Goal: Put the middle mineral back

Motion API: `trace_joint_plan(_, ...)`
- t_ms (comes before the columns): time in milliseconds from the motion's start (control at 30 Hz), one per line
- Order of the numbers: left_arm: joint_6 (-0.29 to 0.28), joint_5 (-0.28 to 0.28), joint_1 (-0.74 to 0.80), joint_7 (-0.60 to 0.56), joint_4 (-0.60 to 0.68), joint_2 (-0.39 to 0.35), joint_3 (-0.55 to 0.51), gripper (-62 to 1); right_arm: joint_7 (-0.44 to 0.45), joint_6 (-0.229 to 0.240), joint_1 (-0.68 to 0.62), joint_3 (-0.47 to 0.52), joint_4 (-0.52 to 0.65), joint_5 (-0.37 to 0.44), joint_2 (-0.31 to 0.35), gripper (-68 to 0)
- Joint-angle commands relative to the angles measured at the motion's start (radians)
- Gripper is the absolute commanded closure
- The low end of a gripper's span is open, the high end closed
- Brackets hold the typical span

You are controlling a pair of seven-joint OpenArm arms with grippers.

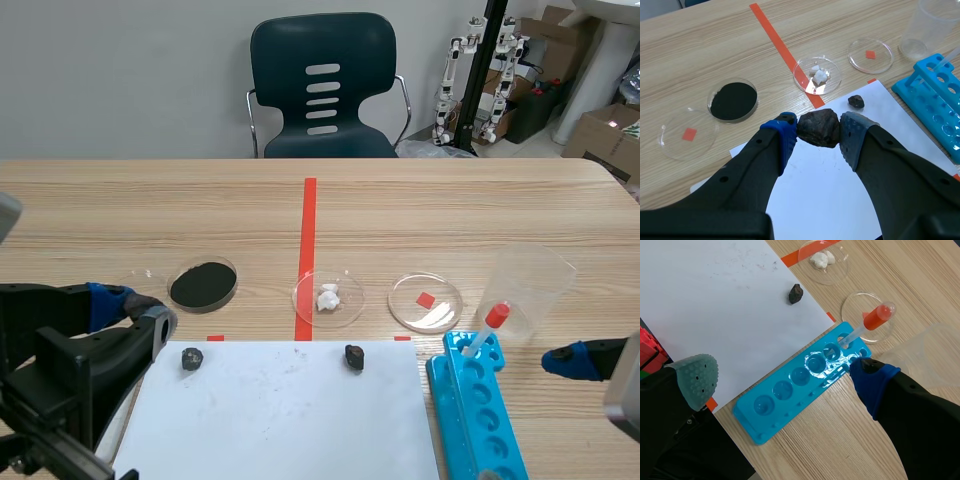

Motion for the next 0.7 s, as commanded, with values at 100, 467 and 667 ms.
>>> trace_joint_plan(100,0.002,0.001,0.0,-0.017,0.012,-0.003,0.001,-13.0,0.008,-0.001,0.006,0.002,0.016,0.008,0.011,-54.7)
trace_joint_plan(467,0.002,0.001,-0.009,-0.006,0.012,-0.003,0.002,-13.0,0.008,-0.001,0.006,0.002,0.016,0.008,0.011,-54.7)
trace_joint_plan(667,0.002,0.0,-0.078,0.117,0.01,-0.003,0.037,-13.0,0.008,-0.001,0.006,0.002,0.016,0.008,0.011,-54.7)
